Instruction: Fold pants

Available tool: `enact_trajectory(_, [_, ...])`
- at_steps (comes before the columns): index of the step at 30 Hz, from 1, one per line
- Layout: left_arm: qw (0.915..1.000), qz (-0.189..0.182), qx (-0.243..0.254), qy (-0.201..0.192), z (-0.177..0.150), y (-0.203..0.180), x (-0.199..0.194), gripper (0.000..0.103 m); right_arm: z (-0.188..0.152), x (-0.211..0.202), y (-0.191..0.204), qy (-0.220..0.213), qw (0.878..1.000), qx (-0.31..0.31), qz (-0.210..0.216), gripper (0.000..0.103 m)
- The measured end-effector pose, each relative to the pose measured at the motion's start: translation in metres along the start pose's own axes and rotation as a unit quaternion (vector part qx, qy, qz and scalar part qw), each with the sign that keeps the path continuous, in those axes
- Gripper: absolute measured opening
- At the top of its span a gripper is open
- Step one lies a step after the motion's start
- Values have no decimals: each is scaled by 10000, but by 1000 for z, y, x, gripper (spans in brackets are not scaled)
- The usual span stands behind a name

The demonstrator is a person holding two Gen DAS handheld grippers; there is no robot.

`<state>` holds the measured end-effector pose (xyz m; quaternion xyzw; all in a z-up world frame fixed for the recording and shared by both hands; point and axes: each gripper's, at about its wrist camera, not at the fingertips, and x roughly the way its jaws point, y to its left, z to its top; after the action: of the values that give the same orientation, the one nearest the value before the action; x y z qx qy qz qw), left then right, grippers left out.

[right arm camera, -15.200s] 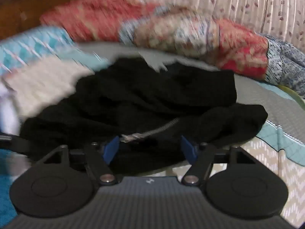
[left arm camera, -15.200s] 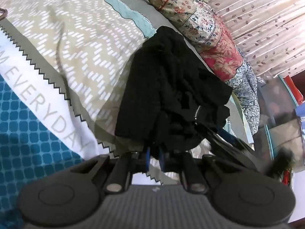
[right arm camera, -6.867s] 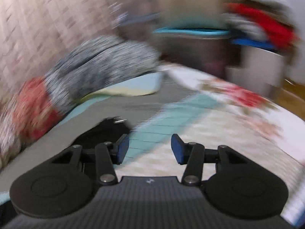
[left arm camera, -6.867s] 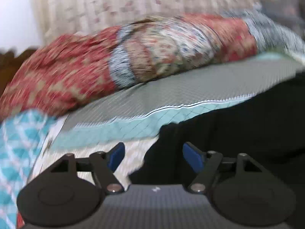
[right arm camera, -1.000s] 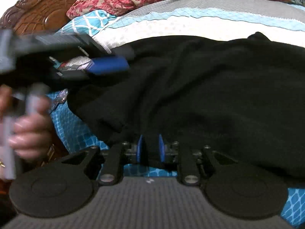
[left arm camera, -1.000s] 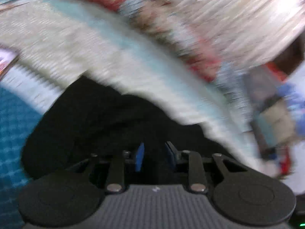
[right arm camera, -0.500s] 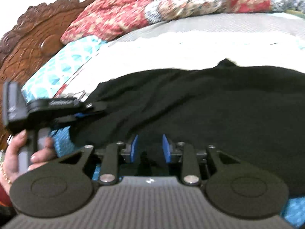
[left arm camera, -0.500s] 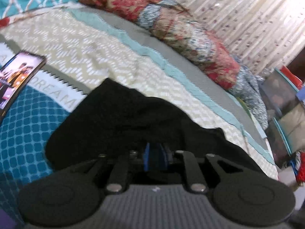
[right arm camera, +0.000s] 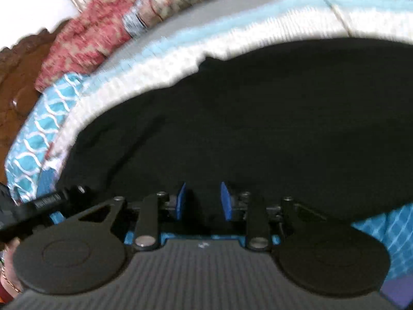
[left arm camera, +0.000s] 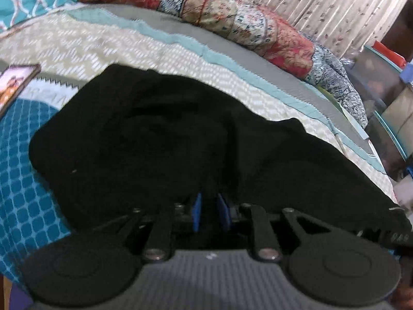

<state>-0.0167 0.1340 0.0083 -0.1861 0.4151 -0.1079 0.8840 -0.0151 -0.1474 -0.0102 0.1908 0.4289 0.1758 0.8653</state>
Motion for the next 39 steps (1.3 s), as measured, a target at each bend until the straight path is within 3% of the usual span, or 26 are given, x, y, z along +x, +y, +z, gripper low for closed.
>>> enact_trajectory(6, [9999,96,45,-13,-3,-2,0,18,-5,4,8,-52,9996,-250,-76,33])
enact_trajectory(12, [10000,47,-54,-59,2,-8,-11,19,-1,-7,-7,-81,9999,-83,118,33])
enact_trajectory(20, [9983,-362,364,-259,6,-47,-28,23,9,-44,-31,-761,9969,120,-143,37])
enact_trajectory(26, [9976,-358,587,76,-2,-64,-5,23,12,-54,-60,-941,9934,505,-411,37])
enact_trajectory(29, [9968,-24,653,452,-9,-60,15,21,6,-55,-74,-877,9931,647,-444,37])
enact_trajectory(31, [9971,-20,600,460,-12,-58,17,22,4,-61,-80,-953,9918,738,-425,37])
enact_trajectory(35, [9977,-163,469,470,-6,-61,9,25,0,-96,-93,-1633,9810,993,-348,40])
enact_trajectory(37, [9976,-281,459,429,-1,-67,3,25,-7,-121,-115,-2147,9672,1249,-524,47])
enact_trajectory(39, [9971,-398,528,368,3,-76,-1,27,-17,-145,-142,-2571,9494,1661,-705,47])
